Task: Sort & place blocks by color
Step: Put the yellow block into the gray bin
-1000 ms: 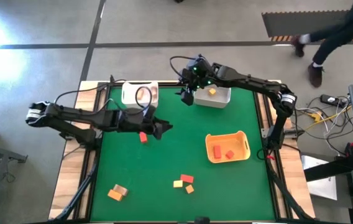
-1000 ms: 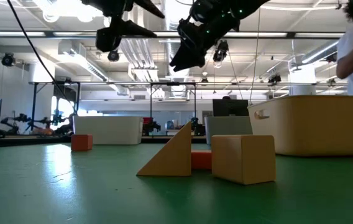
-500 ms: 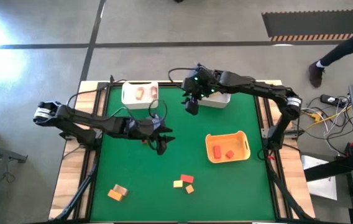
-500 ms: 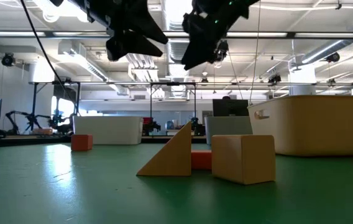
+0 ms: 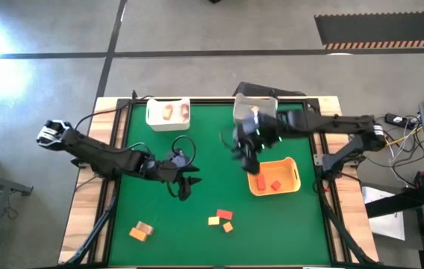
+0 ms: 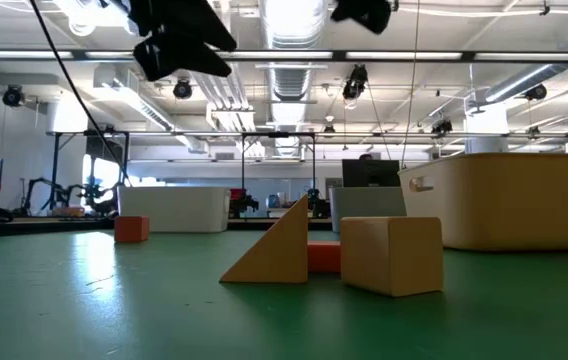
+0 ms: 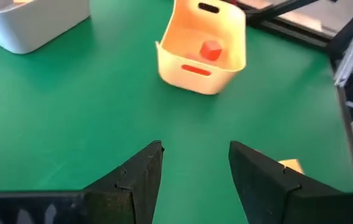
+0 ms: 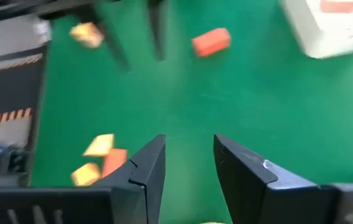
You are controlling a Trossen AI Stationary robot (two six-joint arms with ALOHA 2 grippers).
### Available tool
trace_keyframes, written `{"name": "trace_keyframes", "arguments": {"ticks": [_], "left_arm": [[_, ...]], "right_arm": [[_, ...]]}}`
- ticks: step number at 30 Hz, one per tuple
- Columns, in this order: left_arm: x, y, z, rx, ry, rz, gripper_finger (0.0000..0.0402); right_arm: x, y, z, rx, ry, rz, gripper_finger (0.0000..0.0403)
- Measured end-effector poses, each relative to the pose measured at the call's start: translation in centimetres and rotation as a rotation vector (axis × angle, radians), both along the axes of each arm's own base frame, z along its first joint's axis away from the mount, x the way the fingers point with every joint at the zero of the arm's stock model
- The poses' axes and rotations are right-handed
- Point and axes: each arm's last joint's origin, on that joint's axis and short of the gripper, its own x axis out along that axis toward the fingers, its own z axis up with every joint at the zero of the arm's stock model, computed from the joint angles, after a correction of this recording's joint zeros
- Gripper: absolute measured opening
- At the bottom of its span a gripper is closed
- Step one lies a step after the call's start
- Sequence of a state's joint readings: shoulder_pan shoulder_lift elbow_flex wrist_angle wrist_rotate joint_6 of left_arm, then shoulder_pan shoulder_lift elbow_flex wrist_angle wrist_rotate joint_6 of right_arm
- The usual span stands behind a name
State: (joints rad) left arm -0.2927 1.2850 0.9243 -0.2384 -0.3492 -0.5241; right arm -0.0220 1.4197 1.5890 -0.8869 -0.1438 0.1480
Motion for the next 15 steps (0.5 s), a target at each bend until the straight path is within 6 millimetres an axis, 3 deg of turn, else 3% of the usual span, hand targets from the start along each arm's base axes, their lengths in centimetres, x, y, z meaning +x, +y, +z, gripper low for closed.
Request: {"name": "trace_keyframes", "arguments": {"ticks": [4, 9, 15], "left_arm": [[-0.1, -1.5, 0.7, -0.017, -0.086, -0.003, 0.0170], [0.0, -3.5, 1.8, -0.044, -0.228, -0.018, 0.0170], [0.2, -5.4, 1.5, -0.069, -0.269, -0.053, 0.0170]], "right_arm": [[-1.2, 4.1, -0.3, -0.084, -0.050, 0.009, 0.0115], [-2.6, 8.9, -2.2, -0.111, -0.194, 0.109, 0.0106], [-3.3, 11.9, -6.0, -0.091, -0.390, 0.224, 0.0096]]}}
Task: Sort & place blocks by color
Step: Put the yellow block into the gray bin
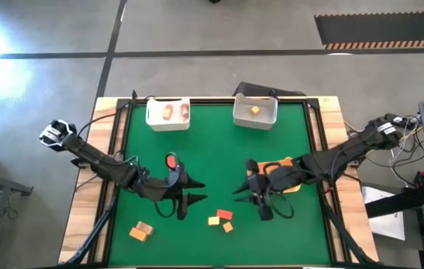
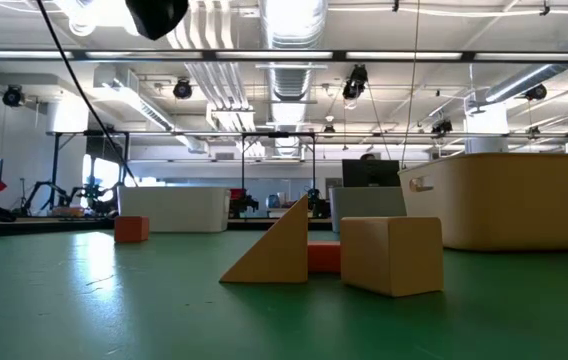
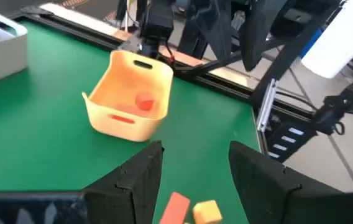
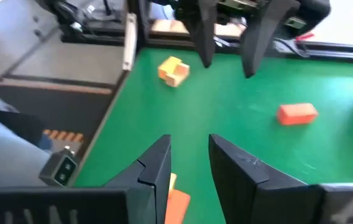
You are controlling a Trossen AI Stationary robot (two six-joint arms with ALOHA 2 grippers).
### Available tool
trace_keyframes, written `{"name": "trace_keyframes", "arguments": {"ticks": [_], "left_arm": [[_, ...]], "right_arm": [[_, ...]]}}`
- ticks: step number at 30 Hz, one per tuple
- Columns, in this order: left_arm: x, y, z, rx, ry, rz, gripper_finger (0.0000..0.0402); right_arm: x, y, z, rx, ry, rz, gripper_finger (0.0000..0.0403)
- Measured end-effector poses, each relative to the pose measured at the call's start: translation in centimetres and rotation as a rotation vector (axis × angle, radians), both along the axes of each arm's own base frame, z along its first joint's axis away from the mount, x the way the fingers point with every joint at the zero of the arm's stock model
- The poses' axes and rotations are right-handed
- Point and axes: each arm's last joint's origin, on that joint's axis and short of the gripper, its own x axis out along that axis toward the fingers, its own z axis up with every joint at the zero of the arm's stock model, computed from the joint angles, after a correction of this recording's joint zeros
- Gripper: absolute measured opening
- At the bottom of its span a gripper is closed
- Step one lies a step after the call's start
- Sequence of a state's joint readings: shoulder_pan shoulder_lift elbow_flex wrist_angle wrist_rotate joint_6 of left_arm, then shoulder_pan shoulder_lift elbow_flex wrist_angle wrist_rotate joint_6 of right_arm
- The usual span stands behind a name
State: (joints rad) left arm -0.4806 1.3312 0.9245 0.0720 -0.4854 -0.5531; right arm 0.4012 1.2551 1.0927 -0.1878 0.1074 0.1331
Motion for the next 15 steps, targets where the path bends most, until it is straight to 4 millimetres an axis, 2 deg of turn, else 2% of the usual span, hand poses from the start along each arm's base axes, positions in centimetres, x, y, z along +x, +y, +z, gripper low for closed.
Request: {"name": "trace_keyframes", "arguments": {"ticks": [6, 10, 15], "left_arm": [[-0.6, -0.5, -1.9, -0.009, 0.161, 0.013, 0.0170], [-1.8, 0.6, -3.8, 0.071, 0.381, 0.085, 0.0170], [-2.8, 2.3, -5.0, 0.238, 0.570, 0.098, 0.0170]], "right_arm": [[-0.3, 0.3, -4.1, 0.067, -0.027, -0.013, 0.0084], [-0.7, -0.1, -6.6, 0.049, -0.012, -0.099, 0.0074], [-1.4, -1.0, -8.7, -0.043, 0.003, -0.259, 0.0064]]}}
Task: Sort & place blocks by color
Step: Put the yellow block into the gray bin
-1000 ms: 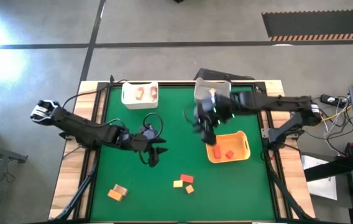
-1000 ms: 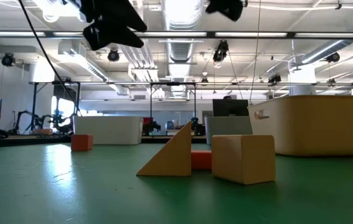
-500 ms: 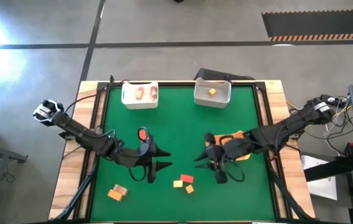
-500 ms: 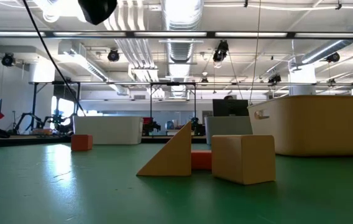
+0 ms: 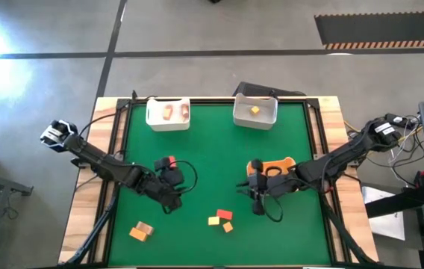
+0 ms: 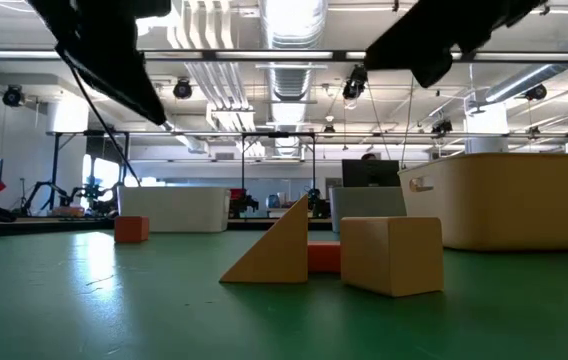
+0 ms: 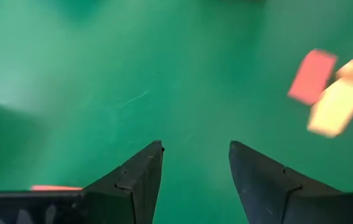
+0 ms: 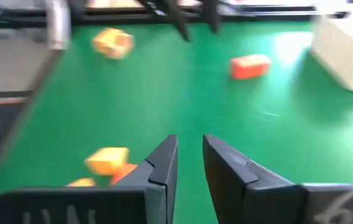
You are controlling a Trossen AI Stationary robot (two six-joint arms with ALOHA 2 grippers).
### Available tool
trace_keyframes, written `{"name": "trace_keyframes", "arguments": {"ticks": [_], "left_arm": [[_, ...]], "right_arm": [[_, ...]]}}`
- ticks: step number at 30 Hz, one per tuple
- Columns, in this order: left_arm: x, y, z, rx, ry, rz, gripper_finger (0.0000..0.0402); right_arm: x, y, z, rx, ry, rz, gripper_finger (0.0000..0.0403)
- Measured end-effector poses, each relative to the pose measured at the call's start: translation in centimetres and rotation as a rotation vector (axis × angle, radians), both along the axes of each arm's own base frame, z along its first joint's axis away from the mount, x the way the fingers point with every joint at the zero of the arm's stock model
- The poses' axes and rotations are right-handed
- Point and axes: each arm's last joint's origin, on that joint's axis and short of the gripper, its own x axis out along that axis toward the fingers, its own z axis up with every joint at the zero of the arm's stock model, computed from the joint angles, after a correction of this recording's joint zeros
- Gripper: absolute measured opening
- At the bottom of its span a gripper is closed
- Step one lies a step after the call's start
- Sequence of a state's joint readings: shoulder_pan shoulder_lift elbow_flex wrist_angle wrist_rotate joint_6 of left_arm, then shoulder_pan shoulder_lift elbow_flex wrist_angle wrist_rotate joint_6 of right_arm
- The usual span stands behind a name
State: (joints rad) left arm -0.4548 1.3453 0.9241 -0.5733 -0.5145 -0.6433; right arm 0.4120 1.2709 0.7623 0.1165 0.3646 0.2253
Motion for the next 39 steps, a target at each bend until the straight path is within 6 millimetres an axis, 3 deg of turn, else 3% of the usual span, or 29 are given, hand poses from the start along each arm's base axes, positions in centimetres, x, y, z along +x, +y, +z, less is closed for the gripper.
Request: {"name": "trace_keyframes", "arguments": {"ticks": [4, 10, 13, 17, 24, 29, 35, 39], "left_arm": [[0.1, 2.0, 0.1, 0.078, 0.074, -0.056, 0.0170], [0.4, 5.5, 0.8, 0.191, 0.111, -0.100, 0.0170], [-0.1, 6.4, 0.6, 0.222, 0.119, -0.111, 0.0170], [-0.8, 6.8, 0.5, 0.177, 0.050, -0.066, 0.0170], [-0.9, 5.2, 0.2, 0.046, -0.175, -0.104, 0.0170], [-0.9, 2.4, -1.1, 0.096, -0.249, -0.285, 0.0170], [-0.5, -1.5, -2.0, -0.014, -0.389, -0.385, 0.0170], [0.1, -3.8, -3.1, -0.058, -0.434, -0.424, 0.0170]], "right_arm": [[0.3, -1.2, -0.1, -0.113, -0.015, -0.093, 0.0057], [1.6, -5.3, 1.0, -0.202, -0.050, -0.147, 0.0039], [2.1, -7.0, 1.4, -0.212, -0.055, -0.146, 0.0030], [2.2, -8.7, 3.6, -0.178, -0.127, -0.223, 0.0019], [1.7, -8.2, 7.0, -0.201, -0.224, -0.146, 0.0009], [1.5, -5.5, 6.1, -0.195, -0.205, -0.030, 0.0009], [1.4, -3.0, 6.4, -0.066, -0.277, -0.023, 0.0009], [1.3, -1.2, 5.0, 0.000, -0.228, 0.014, 0.0009]]}}
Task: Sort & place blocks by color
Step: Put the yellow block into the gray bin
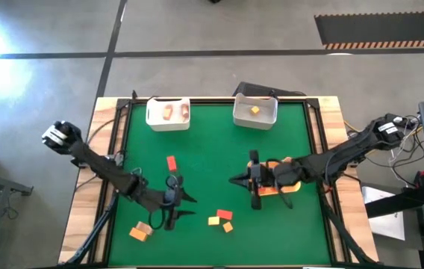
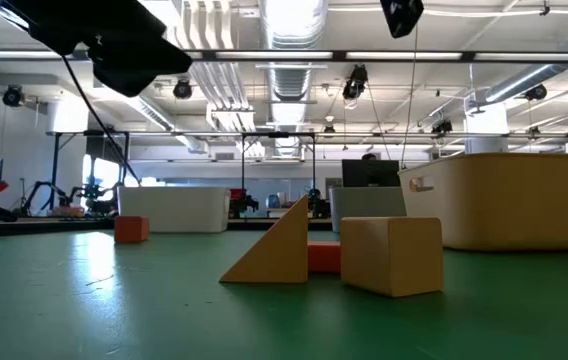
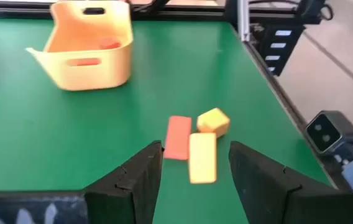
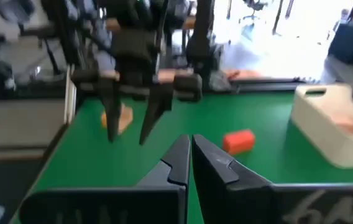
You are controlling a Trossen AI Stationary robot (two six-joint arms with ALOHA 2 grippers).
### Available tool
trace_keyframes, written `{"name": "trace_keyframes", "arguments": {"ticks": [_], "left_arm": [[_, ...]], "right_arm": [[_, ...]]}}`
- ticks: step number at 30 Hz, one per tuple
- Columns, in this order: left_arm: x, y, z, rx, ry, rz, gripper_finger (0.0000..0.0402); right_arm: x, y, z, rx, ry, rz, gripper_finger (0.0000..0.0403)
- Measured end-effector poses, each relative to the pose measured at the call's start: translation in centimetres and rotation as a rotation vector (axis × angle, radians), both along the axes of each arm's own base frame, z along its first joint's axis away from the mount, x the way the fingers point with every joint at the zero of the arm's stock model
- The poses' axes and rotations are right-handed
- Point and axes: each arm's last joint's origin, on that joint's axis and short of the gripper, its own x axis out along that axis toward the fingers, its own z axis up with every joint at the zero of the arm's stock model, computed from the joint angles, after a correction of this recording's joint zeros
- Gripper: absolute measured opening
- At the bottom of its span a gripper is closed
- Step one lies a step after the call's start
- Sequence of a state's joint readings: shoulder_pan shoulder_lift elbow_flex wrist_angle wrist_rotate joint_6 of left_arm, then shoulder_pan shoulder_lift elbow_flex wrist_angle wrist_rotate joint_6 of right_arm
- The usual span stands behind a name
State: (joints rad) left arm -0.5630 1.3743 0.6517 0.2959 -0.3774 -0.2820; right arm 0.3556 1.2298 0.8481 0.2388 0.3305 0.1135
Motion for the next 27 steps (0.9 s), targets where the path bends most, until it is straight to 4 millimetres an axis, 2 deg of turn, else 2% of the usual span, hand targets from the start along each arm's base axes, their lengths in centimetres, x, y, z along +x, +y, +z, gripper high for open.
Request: {"name": "trace_keyframes", "arguments": {"ticks": [5, 10, 14, 17, 21, 27], "left_arm": [[1.5, -1.7, -2.3, -0.015, -0.002, -0.015, 0.0170], [2.3, -1.9, -4.5, -0.052, 0.066, 0.030, 0.0181], [2.7, -1.8, -5.4, -0.054, 0.077, 0.041, 0.0212], [3.2, -2.0, -5.6, -0.072, 0.034, 0.038, 0.0244], [3.5, -2.1, -6.1, -0.007, 0.005, 0.024, 0.0276], [4.5, -2.2, -7.5, 0.054, -0.065, 0.004, 0.0283]], "right_arm": [[0.4, 1.7, -1.8, -0.048, 0.047, -0.032, 0.0009], [1.2, 2.1, -3.4, -0.065, 0.096, -0.038, 0.0009], [1.8, 2.3, -4.4, -0.085, 0.110, -0.035, 0.0009], [2.1, 2.5, -4.7, -0.075, 0.096, -0.034, 0.0009], [2.3, 2.6, -4.7, -0.025, 0.076, -0.041, 0.0009], [2.4, 2.6, -4.5, 0.005, 0.052, -0.043, 0.0009]]}}
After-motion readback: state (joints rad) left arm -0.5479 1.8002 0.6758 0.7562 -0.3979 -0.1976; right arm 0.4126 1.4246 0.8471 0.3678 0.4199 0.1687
